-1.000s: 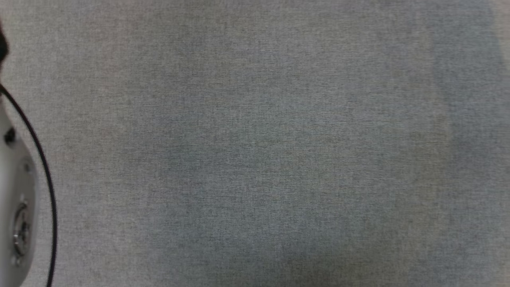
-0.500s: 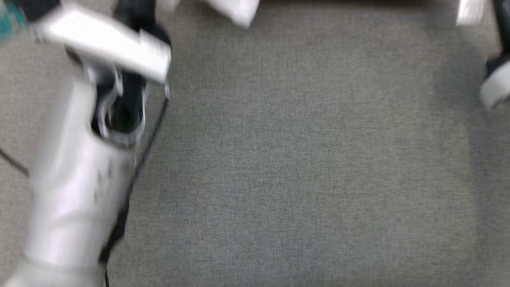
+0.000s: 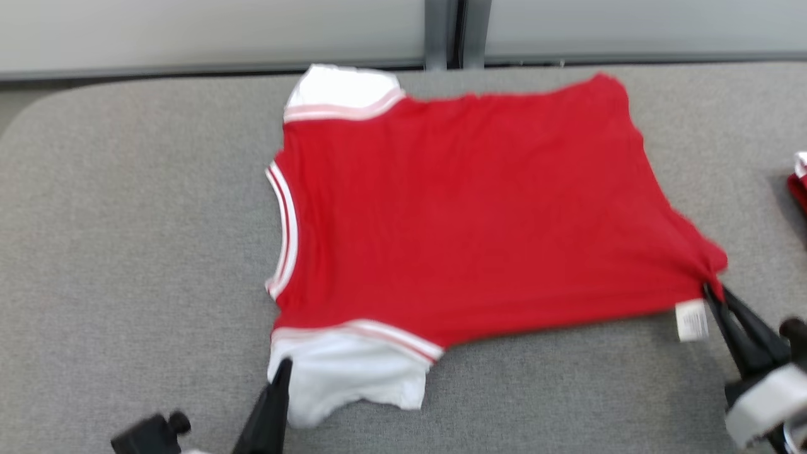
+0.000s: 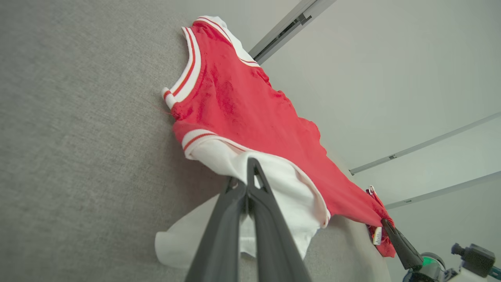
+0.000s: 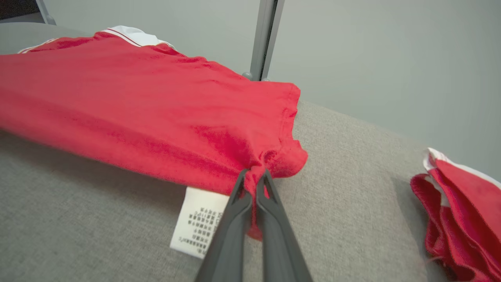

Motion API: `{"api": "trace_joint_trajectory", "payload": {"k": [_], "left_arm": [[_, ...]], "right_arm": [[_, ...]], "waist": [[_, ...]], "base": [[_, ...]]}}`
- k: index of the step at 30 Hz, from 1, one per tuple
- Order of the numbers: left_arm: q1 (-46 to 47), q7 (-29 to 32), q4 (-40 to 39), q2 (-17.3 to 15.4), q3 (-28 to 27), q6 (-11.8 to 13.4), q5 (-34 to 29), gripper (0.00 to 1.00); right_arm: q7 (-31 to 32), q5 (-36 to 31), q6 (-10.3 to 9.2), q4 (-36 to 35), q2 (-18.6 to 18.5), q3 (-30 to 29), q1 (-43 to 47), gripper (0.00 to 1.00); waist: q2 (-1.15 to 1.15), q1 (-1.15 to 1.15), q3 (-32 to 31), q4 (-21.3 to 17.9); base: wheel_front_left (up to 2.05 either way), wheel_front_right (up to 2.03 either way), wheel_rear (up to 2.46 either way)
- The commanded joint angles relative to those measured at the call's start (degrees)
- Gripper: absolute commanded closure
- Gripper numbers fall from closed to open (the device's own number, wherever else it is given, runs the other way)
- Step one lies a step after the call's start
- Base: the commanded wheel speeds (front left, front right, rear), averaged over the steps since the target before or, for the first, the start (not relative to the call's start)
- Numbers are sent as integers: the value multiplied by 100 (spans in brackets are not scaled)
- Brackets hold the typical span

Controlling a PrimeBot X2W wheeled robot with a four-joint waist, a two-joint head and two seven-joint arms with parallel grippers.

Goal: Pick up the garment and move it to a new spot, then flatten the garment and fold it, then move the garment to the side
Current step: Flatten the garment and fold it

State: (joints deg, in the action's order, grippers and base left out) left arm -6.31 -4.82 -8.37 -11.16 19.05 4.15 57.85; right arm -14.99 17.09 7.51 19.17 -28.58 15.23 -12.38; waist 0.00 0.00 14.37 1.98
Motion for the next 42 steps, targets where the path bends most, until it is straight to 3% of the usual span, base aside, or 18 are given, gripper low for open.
{"api": "trace_joint_trajectory", "payload": {"k": [1,9,15,26,31,42], "left_arm": [[-475,-46,-171,-82,36,152,-26,100],[-1423,-97,-534,-27,247,396,17,100],[-1491,99,-875,-70,375,482,26,100],[-757,637,-1296,-385,205,610,57,100],[-164,1030,-1256,-481,231,647,94,100],[882,1491,-888,-621,131,632,97,100]], "right_arm": [[-25,0,-4,-66,68,-261,546,100],[57,-82,-4,-220,371,-535,1874,100],[267,-53,-4,-480,393,-507,2048,100],[1291,429,-3,-1083,-416,118,1366,100],[2161,968,-3,-1496,-986,459,1028,100],[4010,2138,-3,-2291,-1588,950,243,100]], "waist": [[0,0,-564,57],[0,0,-936,171],[0,0,-802,111],[0,0,-476,-6],[0,0,-284,12],[0,0,28,-64]], "base": [[0,0,0],[0,0,0],[0,0,0],[0,0,0],[0,0,0],[0,0,0]]}}
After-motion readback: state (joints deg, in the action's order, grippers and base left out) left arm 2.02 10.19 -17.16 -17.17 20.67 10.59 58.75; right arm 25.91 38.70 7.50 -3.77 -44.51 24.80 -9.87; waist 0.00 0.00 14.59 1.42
